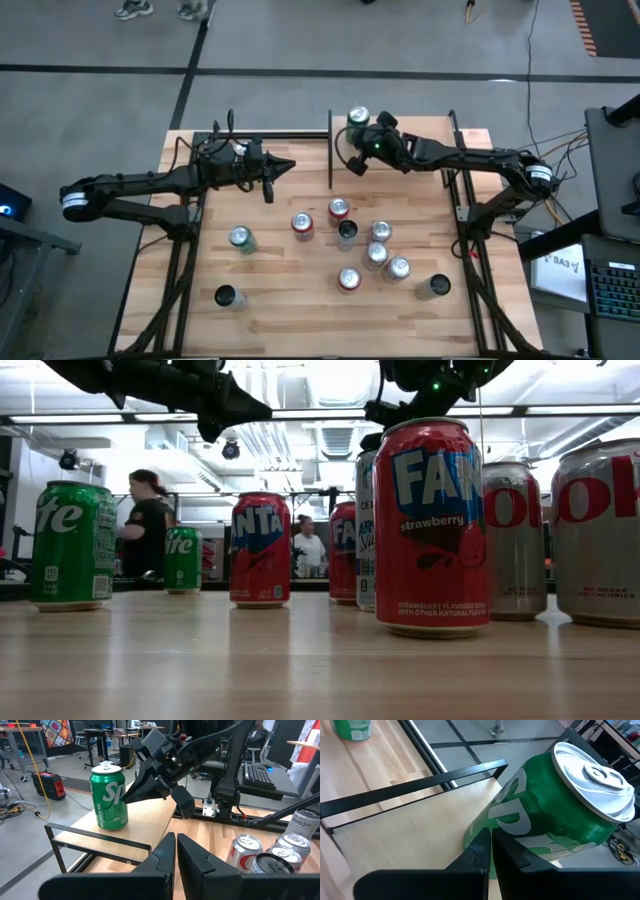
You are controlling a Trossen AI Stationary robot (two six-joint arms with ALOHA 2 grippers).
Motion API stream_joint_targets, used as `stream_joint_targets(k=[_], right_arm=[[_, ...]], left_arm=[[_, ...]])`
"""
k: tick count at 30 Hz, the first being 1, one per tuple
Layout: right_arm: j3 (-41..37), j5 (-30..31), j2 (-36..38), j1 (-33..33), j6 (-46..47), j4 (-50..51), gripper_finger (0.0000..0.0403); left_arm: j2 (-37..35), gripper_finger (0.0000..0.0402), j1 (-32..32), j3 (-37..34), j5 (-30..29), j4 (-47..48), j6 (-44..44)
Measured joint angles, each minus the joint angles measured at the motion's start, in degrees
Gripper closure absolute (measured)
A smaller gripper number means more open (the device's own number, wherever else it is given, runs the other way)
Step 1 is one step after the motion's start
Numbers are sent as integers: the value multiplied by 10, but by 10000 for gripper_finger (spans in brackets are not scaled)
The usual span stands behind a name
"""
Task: Place canned beverage on shelf
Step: Put the bottom green soda can on the shelf
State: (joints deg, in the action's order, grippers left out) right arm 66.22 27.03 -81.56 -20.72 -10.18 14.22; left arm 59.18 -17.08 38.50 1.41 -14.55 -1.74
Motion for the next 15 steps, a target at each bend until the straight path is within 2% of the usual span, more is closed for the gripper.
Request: stream_joint_targets(k=[15], right_arm=[[0,-5,0,-15,8,0,394]], left_arm=[[0,400,0,0,-10,-7,25]])
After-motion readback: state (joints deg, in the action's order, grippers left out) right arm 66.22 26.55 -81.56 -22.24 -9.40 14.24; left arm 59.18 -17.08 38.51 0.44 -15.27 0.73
